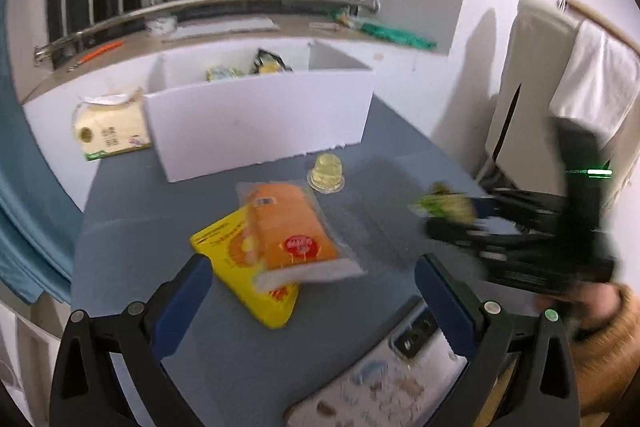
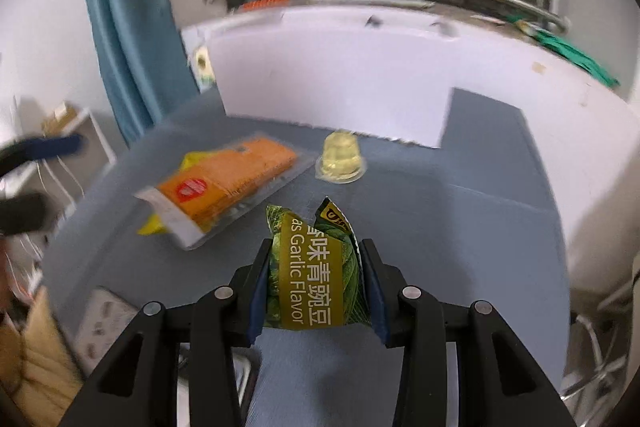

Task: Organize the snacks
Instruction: 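Grasp the green pea snack bag with the right tool, then drop green bag into box with right tool while left tool drops orange biscuit packet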

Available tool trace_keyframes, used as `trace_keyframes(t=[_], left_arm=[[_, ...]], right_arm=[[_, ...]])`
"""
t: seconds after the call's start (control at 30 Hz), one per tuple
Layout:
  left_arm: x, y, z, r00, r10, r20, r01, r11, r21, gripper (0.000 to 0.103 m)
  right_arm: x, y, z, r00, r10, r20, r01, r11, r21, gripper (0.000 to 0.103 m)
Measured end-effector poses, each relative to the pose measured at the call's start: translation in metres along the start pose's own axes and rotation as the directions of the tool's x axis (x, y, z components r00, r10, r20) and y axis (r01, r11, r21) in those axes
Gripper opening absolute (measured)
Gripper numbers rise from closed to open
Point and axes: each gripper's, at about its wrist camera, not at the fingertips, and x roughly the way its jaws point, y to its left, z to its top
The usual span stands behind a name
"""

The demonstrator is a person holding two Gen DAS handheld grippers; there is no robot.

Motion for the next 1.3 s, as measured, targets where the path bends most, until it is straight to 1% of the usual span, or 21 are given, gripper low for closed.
trace_keyframes(t=[0.07, 0.17, 0.27, 0.3, 0.37, 0.43, 0.47, 0.5, 0.53, 0.57, 0.6, 0.67, 0.73, 0.8, 0.93, 0.97, 1.03, 1.07, 1.13, 1.23, 1.3], left_arm=[[0.020, -0.003, 0.009, 0.999, 0.012, -0.042, -0.012, 1.000, -0.001, 0.103], [0.054, -0.004, 0.025, 0.993, 0.038, -0.114, -0.040, 0.999, -0.013, 0.103], [0.082, -0.007, 0.035, 0.985, 0.081, -0.152, -0.079, 0.997, 0.023, 0.103], [0.090, -0.006, 0.037, 0.981, 0.098, -0.166, -0.093, 0.995, 0.036, 0.103], [0.110, -0.002, 0.037, 0.961, 0.166, -0.219, -0.156, 0.986, 0.064, 0.103], [0.121, 0.004, 0.034, 0.948, 0.195, -0.251, -0.185, 0.981, 0.063, 0.103], [0.123, 0.005, 0.033, 0.947, 0.196, -0.254, -0.187, 0.981, 0.059, 0.102], [0.125, 0.008, 0.031, 0.949, 0.185, -0.256, -0.178, 0.983, 0.050, 0.100], [0.126, 0.010, 0.030, 0.952, 0.167, -0.255, -0.161, 0.986, 0.043, 0.096], [0.126, 0.012, 0.029, 0.956, 0.142, -0.256, -0.138, 0.990, 0.032, 0.082], [0.122, 0.014, 0.030, 0.961, 0.141, -0.237, -0.138, 0.990, 0.031, 0.074], [0.113, 0.020, 0.029, 0.968, 0.107, -0.226, -0.107, 0.994, 0.016, 0.064], [0.100, 0.026, 0.027, 0.978, 0.061, -0.198, -0.065, 0.998, -0.014, 0.063], [0.084, 0.030, 0.023, 0.985, 0.052, -0.167, -0.057, 0.998, -0.025, 0.062], [0.035, 0.037, 0.014, 0.998, -0.004, -0.064, -0.001, 0.998, -0.069, 0.062], [0.024, 0.039, 0.014, 0.999, -0.007, -0.036, 0.005, 0.997, -0.076, 0.062], [0.000, 0.041, 0.017, 0.999, -0.020, 0.027, 0.022, 0.996, -0.089, 0.062], [-0.013, 0.044, 0.022, 0.997, -0.028, 0.070, 0.035, 0.994, -0.103, 0.062], [-0.028, 0.051, 0.034, 0.991, -0.039, 0.131, 0.055, 0.991, -0.119, 0.062], [-0.043, 0.065, 0.069, 0.978, -0.037, 0.206, 0.066, 0.989, -0.133, 0.062], [-0.042, 0.072, 0.097, 0.969, -0.038, 0.245, 0.074, 0.988, -0.139, 0.062]], right_arm=[[-0.021, -0.004, -0.005, 0.999, 0.004, 0.042, -0.006, 0.999, 0.047, 0.045], [-0.052, -0.008, -0.014, 0.994, -0.021, 0.105, 0.012, 0.996, 0.090, 0.045], [-0.072, -0.011, -0.023, 0.989, -0.030, 0.142, 0.012, 0.992, 0.128, 0.045], [-0.076, -0.012, -0.026, 0.989, -0.035, 0.146, 0.015, 0.990, 0.140, 0.045], [-0.077, -0.012, -0.030, 0.989, -0.042, 0.141, 0.020, 0.989, 0.148, 0.045], [-0.077, -0.011, -0.034, 0.989, -0.044, 0.139, 0.022, 0.988, 0.151, 0.045], [-0.078, -0.011, -0.036, 0.989, -0.043, 0.139, 0.021, 0.988, 0.150, 0.045], [-0.078, -0.011, -0.037, 0.990, -0.040, 0.138, 0.019, 0.988, 0.152, 0.045], [-0.077, -0.012, -0.038, 0.990, -0.035, 0.134, 0.014, 0.987, 0.158, 0.045], [-0.080, -0.012, -0.040, 0.991, -0.033, 0.133, 0.011, 0.987, 0.160, 0.045], [-0.079, -0.011, -0.041, 0.991, -0.032, 0.133, 0.010, 0.987, 0.158, 0.045], [-0.079, -0.010, -0.040, 0.990, -0.031, 0.136, 0.009, 0.988, 0.155, 0.045], [-0.080, -0.008, -0.039, 0.989, -0.029, 0.146, 0.007, 0.989, 0.146, 0.045], [-0.082, -0.006, -0.039, 0.988, -0.027, 0.153, 0.006, 0.990, 0.141, 0.045], [-0.081, -0.005, -0.036, 0.987, -0.021, 0.160, -0.002, 0.989, 0.146, 0.045], [-0.080, -0.005, -0.035, 0.986, -0.019, 0.163, -0.005, 0.989, 0.147, 0.045], [-0.077, -0.005, -0.026, 0.985, -0.007, 0.170, -0.019, 0.988, 0.154, 0.045], [-0.076, -0.005, -0.022, 0.985, -0.002, 0.173, -0.026, 0.987, 0.158, 0.045], [-0.071, -0.005, -0.004, 0.982, 0.024, 0.188, -0.054, 0.986, 0.159, 0.045], [-0.062, -0.007, 0.035, 0.978, 0.029, 0.206, -0.060, 0.987, 0.148, 0.045], [-0.053, -0.012, 0.067, 0.972, 0.048, 0.228, -0.083, 0.986, 0.147, 0.045]])
